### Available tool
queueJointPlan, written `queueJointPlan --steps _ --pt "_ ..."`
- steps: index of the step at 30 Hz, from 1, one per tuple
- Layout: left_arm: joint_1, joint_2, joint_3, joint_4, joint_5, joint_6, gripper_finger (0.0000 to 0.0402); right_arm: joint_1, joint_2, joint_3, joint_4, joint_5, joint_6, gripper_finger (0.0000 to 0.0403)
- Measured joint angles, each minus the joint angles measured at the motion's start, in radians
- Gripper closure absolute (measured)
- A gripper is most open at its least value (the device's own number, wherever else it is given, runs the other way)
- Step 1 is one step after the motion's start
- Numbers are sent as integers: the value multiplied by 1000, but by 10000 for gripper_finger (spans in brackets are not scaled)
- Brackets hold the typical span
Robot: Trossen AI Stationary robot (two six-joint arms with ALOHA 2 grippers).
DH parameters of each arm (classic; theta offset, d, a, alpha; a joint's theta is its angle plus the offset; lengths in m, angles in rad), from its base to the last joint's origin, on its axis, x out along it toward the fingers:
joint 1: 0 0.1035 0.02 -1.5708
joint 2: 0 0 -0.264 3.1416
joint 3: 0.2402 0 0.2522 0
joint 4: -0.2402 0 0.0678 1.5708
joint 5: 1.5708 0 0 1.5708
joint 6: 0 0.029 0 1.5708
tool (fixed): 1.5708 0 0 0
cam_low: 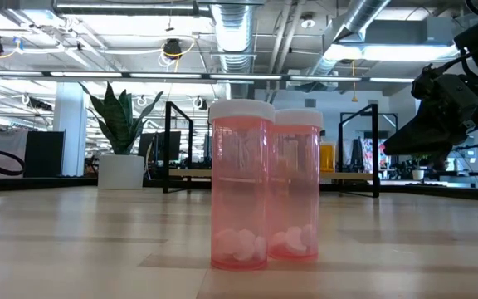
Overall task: Pick and place medicine bottles onto shelf by color
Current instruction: Move the blue pill bottle to the top left of the table
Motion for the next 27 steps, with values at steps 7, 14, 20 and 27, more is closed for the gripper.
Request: queueJointPlan --steps 7,14,20,27 --pt "-13 0 -9 36 -1 24 54 0 0 0 0 0 0 241" --pt "-12 0 -9 32 -12 52 106 0 0 0 0 0 0 241" --pt "-12 0 -9 39 -19 65 176 0 0 0 0 0 0 241" --pt "-12 0 -9 41 -19 93 248 0 0 0 0 0 0 241"
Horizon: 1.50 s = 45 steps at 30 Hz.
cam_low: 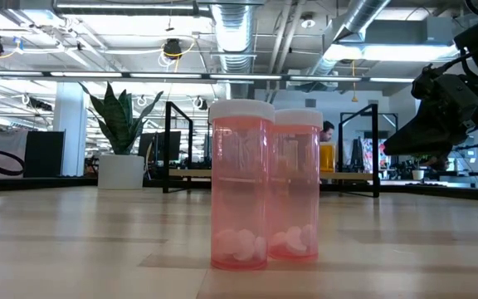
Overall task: Pick and place medicine bottles onto shelf by color
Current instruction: Move the blue pill bottle to the top left of the table
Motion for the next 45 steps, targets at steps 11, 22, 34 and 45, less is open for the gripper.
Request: queueJointPlan --steps 11,22,34,45 --pt "11 0 0 5 2 1 317 0 0 0 0 0 0 241" --pt "193 0 0 -36 128 237 311 0 0 0 0 0 0 241" --pt "497 0 0 -58 100 719 309 0 0 0 0 0 0 241" --pt "795 0 1 -27 79 1088 312 0 0 0 0 0 0 241"
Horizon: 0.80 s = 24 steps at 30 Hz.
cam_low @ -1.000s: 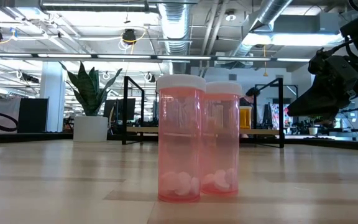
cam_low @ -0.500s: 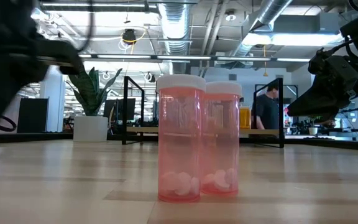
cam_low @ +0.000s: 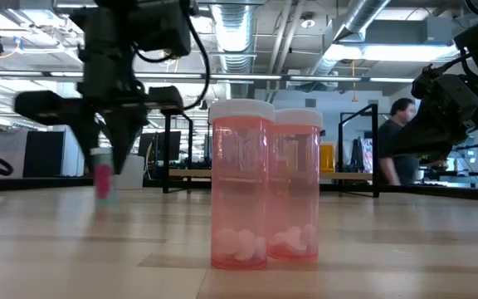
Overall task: Pick and place medicine bottles onto shelf by color
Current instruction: Move the blue pill bottle to the top left of the table
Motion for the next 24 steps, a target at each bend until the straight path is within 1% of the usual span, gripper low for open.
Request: queueJointPlan --steps 6,12,24 --pt "114 0 0 28 -33 95 312 0 0 0 0 0 0 241" --pt "205 0 0 28 -34 153 312 0 0 0 0 0 0 241" --pt "315 -1 1 14 -55 181 312 0 0 0 0 0 0 241"
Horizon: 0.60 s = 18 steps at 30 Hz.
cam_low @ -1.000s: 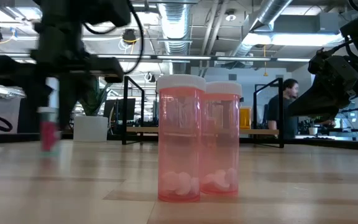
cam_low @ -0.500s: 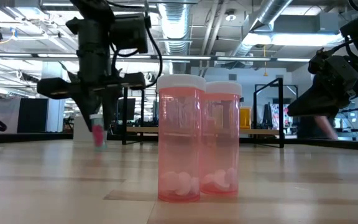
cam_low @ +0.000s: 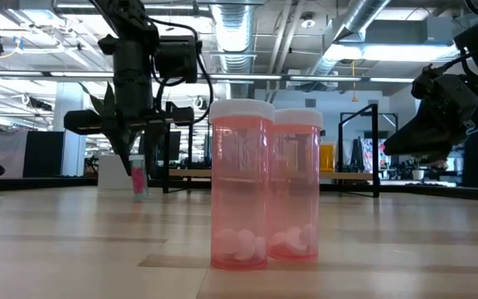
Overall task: Pick and place medicine bottles onto shelf by color
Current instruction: Move the blue pill bottle to the top left of the table
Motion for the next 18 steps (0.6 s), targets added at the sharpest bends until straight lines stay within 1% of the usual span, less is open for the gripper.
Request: queueJointPlan --steps 7,15,18 --pt "45 -1 0 -19 0 36 312 0 0 0 0 0 0 241" --pt "46 -1 0 -26 -6 37 311 0 0 0 0 0 0 241" --pt "46 -1 0 -28 -7 37 299 0 0 0 0 0 0 241"
